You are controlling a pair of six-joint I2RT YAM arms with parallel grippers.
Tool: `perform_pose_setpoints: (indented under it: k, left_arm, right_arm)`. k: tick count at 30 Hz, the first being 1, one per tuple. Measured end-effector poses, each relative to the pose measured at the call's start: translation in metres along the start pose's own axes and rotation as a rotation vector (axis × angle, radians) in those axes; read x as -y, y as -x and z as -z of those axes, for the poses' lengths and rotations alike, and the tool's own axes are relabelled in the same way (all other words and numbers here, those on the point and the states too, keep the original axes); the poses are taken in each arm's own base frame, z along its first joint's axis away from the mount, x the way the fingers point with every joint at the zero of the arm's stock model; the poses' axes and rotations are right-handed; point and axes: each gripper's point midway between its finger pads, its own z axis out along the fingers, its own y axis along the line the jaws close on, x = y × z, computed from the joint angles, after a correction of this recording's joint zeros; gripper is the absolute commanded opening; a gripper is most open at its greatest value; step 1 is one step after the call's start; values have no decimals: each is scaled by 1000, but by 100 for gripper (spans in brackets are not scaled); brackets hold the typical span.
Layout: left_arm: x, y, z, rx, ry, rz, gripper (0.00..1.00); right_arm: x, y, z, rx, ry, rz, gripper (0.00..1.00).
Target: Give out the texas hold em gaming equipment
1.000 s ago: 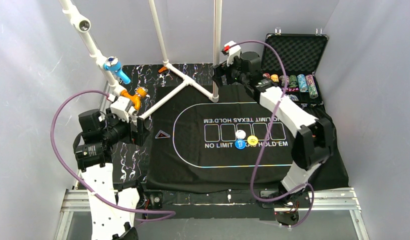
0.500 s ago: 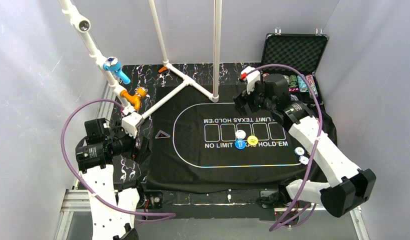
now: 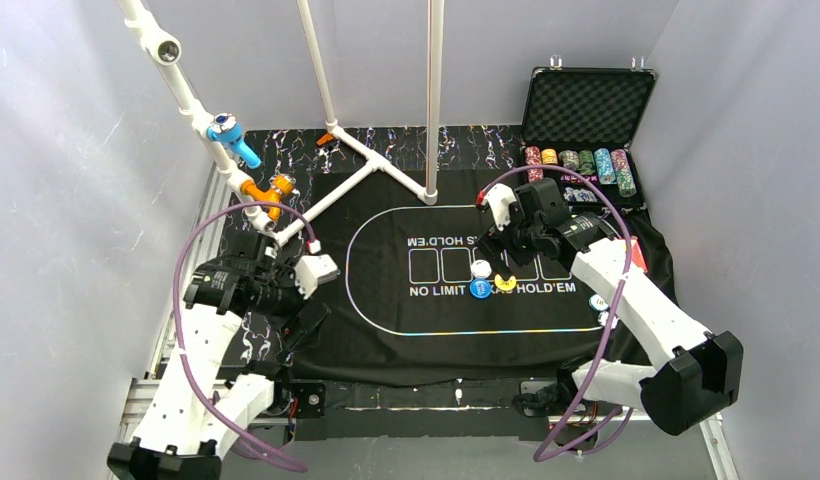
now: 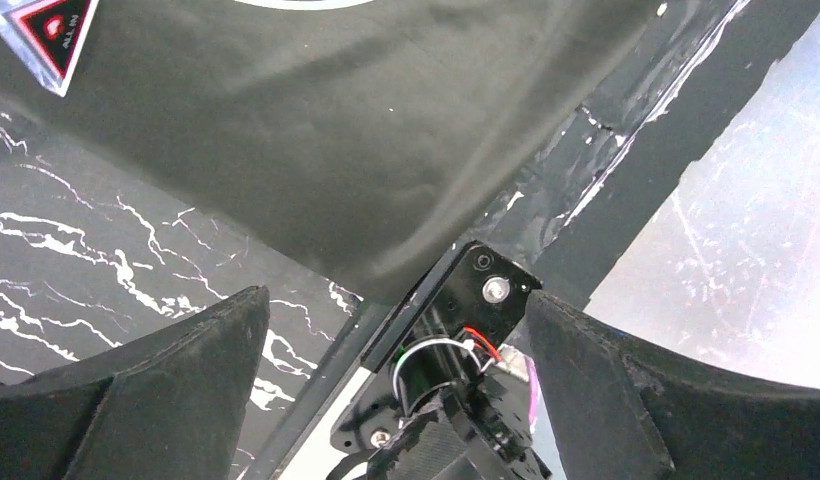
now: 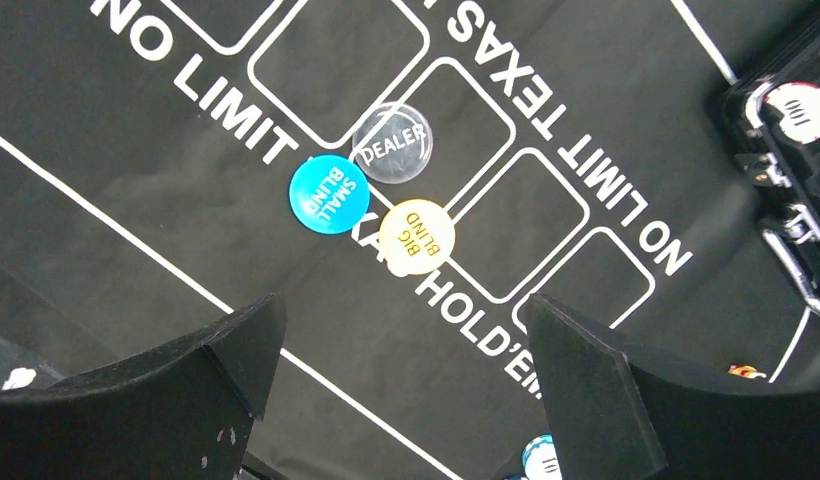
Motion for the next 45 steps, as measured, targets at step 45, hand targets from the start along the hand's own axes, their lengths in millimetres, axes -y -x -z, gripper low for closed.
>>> perform_pose_setpoints:
  k: [45]
  left_arm:
    - [-14, 48, -64, 64, 142, -149, 99]
  right_arm:
    - [-9, -38, -139, -205, 63, -132, 83]
